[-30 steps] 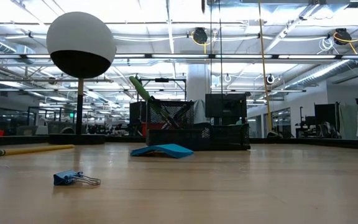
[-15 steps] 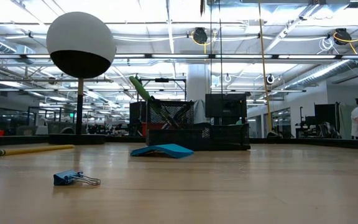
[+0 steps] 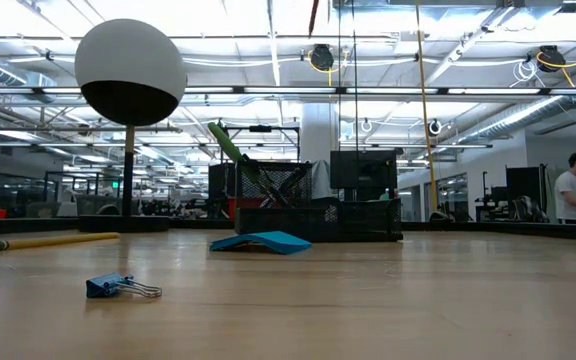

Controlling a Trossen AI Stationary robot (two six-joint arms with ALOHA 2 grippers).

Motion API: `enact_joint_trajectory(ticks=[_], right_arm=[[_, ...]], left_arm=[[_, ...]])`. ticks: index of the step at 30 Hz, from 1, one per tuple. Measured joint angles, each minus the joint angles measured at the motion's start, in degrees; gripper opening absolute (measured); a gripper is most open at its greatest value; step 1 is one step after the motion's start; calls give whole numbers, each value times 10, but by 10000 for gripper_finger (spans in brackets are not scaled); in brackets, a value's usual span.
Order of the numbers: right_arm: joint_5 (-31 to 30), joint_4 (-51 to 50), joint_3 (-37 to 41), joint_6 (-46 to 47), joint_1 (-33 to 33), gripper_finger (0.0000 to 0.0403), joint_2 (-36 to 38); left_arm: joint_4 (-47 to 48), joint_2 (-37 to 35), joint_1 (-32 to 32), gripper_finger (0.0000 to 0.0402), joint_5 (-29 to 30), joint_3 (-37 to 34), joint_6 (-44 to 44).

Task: Pick and place office supplies into organizer
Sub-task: Put the orange pencil into the black desk organizer

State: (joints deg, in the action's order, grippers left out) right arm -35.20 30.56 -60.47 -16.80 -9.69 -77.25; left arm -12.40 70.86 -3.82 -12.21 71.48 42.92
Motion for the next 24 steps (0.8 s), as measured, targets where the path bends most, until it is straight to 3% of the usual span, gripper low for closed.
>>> enact_joint_trajectory(ticks=[10,14,24], right_arm=[[130,-59,0,129,72,5,0],[182,-82,0,160,106,5,-8],[278,-50,0,192,162,5,-91]], left_arm=[[4,-36,77,134,113,1,-209],[7,-45,108,134,129,1,-267],[105,-50,137,134,154,1,-288]])
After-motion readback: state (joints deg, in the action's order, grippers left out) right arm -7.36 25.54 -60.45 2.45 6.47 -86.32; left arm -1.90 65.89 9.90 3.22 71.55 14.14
